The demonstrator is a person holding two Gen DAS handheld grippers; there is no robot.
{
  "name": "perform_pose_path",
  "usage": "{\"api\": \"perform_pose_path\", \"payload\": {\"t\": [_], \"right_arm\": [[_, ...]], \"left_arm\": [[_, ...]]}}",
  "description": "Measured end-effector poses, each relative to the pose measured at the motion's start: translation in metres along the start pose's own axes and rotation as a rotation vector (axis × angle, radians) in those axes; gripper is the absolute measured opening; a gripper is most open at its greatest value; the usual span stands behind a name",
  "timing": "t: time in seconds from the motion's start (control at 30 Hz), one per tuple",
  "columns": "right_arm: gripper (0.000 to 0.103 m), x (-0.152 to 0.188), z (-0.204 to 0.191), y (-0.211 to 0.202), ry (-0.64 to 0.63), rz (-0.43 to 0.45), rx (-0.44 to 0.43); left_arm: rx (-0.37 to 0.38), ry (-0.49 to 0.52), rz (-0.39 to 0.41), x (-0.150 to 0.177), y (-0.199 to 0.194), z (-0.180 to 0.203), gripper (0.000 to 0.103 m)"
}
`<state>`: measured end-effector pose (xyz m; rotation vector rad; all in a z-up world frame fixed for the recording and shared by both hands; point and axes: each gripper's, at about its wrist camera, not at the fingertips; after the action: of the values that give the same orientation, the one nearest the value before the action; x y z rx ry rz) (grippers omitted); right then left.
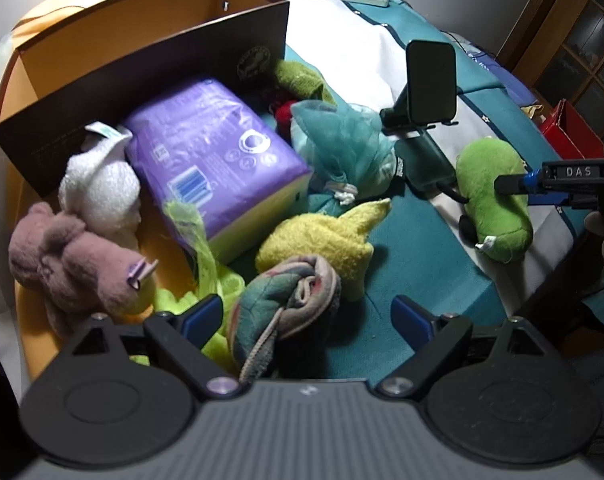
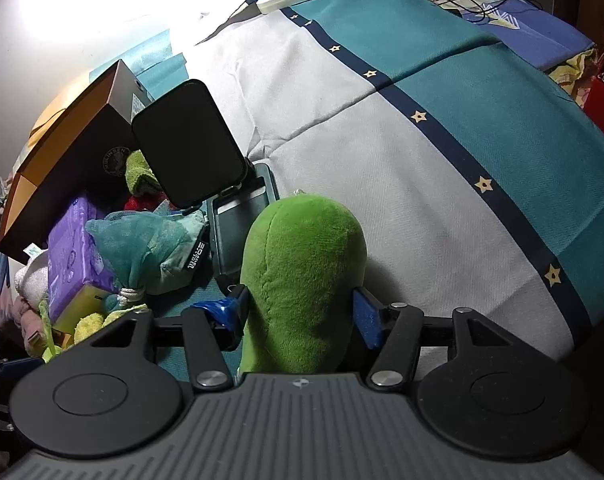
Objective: Organize soft objects
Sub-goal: 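Grasp the rolled grey-pink striped sock with the left gripper while the right holds the plush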
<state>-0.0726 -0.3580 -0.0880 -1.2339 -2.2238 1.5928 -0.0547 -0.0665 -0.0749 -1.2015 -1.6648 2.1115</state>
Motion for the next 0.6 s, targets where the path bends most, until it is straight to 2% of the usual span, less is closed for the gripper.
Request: {"api": "perform_pose_path", "payload": {"t": [0.13, 0.3, 0.47, 0.57, 0.6], "right_arm": [[0.046, -0.002, -0.005, 0.006, -0.045, 0.013, 0.009], [0.050, -0.001, -0.005, 0.014, -0.092, 0.011, -0.004], [0.052, -0.004, 0.002, 0.019, -0.043, -0.016, -0.036], [0.049, -0.005, 0.007, 0.019, -0.018, -0.029, -0.059], [0.047, -0.006, 0.008, 0.018, -0.018, -0.032, -0.065]], "left_arm": [[-0.017, 0.019, 0.007, -0.005, 0.006, 0.004, 0.091], [-0.046, 0.027, -0.035, -0.007, 0.023, 0.005, 0.091], [-0.050, 0.015, -0.036, -0.004, 0.027, 0.006, 0.088], [-0.075, 0.019, -0.029, -0.004, 0.025, 0.007, 0.063], [-0.076, 0.015, -0.034, -0.004, 0.025, 0.006, 0.061]]}}
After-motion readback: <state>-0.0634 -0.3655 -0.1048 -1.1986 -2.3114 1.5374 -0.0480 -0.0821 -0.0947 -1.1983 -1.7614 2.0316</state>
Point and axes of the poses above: each gripper's, at about its wrist camera, not at the fingertips, and y roughly the way its jaws point, z to its right, x to its underside, and after that the axes turned 13 degrees about y, right-handed
